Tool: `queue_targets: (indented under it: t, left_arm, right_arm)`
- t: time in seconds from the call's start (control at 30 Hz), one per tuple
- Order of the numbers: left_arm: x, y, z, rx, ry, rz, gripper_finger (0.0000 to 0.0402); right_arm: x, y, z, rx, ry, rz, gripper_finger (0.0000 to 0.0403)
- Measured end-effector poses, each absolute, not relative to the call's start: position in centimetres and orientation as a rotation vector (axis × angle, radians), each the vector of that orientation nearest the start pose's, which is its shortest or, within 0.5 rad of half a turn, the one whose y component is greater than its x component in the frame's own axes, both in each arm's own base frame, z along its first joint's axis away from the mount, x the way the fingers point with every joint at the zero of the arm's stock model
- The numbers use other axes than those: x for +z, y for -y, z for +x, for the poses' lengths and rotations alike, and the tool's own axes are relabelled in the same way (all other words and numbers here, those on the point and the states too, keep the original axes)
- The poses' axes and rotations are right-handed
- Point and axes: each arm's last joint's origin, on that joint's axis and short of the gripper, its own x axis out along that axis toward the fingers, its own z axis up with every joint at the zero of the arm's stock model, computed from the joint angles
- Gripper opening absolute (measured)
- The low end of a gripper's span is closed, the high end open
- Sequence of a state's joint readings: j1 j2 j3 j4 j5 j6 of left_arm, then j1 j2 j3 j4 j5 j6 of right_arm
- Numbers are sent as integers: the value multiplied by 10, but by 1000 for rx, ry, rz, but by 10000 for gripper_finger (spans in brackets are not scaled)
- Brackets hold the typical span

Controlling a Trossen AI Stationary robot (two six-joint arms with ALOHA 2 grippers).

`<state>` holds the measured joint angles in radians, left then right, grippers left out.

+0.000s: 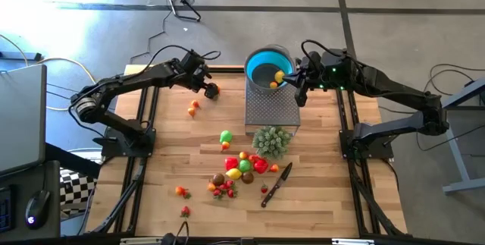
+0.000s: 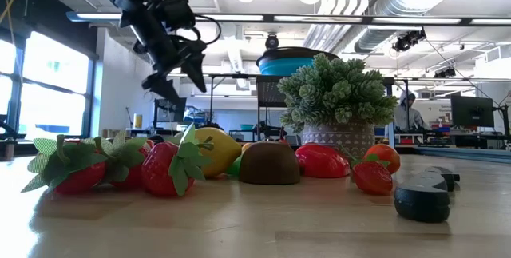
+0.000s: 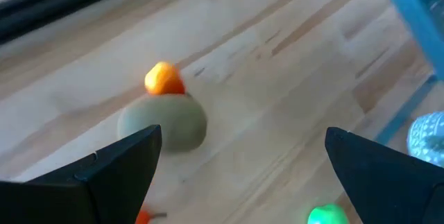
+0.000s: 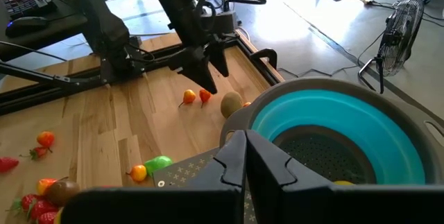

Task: Pick & Place Fruit
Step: Put the brown kiwi into the blue strainer bowl

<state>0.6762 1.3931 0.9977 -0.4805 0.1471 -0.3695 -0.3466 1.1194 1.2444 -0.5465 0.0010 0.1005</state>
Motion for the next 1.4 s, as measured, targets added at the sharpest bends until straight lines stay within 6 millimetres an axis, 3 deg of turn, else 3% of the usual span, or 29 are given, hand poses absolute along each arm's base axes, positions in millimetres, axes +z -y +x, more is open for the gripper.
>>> queue_targets:
  t: [0.27, 0.4, 0.63, 1.07, 1.4]
  left_arm:
    - [273, -191, 226, 667, -777, -646, 397]
    - [275, -205, 218, 702, -822, -690, 397]
    - [263, -216, 212, 701, -889, -755, 397]
    - [240, -221, 227, 567, -991, -646, 397]
    - [224, -230, 240, 438, -942, -672, 397]
  right_arm:
    - [392, 78, 215, -364, -400, 171, 2]
    - [391, 78, 215, -363, -400, 171, 2]
    - [391, 78, 215, -363, -400, 171, 2]
    - [392, 78, 215, -364, -400, 171, 2]
    - [391, 78, 215, -364, -401, 171, 2]
